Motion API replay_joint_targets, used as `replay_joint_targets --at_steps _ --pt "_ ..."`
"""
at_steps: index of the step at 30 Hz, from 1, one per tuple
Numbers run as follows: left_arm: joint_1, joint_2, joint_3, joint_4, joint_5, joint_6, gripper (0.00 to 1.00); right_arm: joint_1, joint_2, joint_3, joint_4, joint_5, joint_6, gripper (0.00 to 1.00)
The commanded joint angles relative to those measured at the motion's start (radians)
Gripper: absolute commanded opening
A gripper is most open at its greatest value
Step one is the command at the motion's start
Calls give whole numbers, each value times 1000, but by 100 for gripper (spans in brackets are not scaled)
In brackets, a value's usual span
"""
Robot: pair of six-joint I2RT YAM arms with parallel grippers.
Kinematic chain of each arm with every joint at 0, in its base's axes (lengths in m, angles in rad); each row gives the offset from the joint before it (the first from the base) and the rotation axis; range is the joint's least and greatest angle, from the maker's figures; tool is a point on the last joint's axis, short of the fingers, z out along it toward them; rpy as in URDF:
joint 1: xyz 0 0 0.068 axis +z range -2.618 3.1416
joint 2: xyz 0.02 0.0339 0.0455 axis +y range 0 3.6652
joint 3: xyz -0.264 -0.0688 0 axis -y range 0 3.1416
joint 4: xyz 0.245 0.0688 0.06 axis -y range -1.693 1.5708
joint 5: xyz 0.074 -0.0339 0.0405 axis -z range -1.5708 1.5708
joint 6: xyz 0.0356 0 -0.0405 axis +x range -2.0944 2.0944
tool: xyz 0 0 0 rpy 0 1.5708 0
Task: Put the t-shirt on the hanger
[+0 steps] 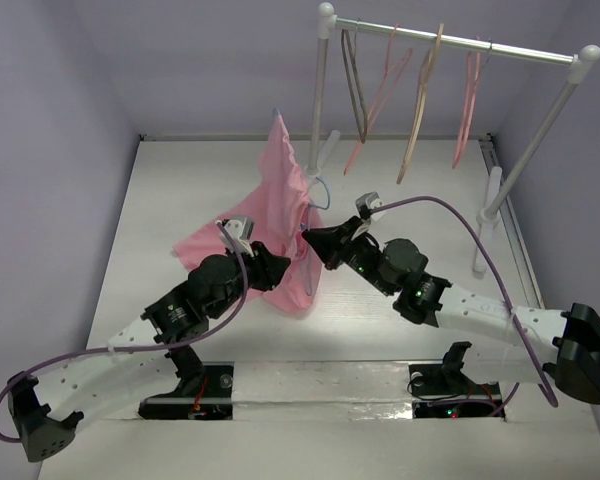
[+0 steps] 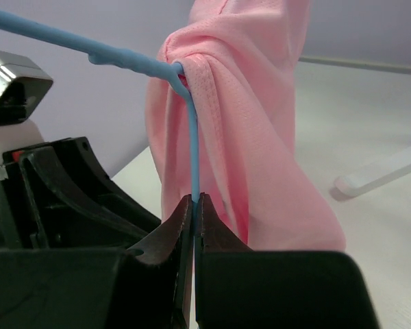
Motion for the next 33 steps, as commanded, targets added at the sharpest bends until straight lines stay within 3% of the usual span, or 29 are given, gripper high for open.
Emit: replay_joint_targets --at_steps 1,3,10,21,33 --pt "-5 8 81 -1 -28 19 28 -7 -25 -26 152 -18 10 0" --pt "-5 3 124 4 -21 28 34 -7 -29 -42 157 -18 14 0" --pt "-5 22 226 66 -8 30 39 -7 -52 -75 151 -27 23 0" --pt "-5 163 345 157 -160 -23 54 14 -49 -79 129 -41 23 0" --pt "76 332 364 240 -88 -85 56 33 -23 -52 120 -54 19 0"
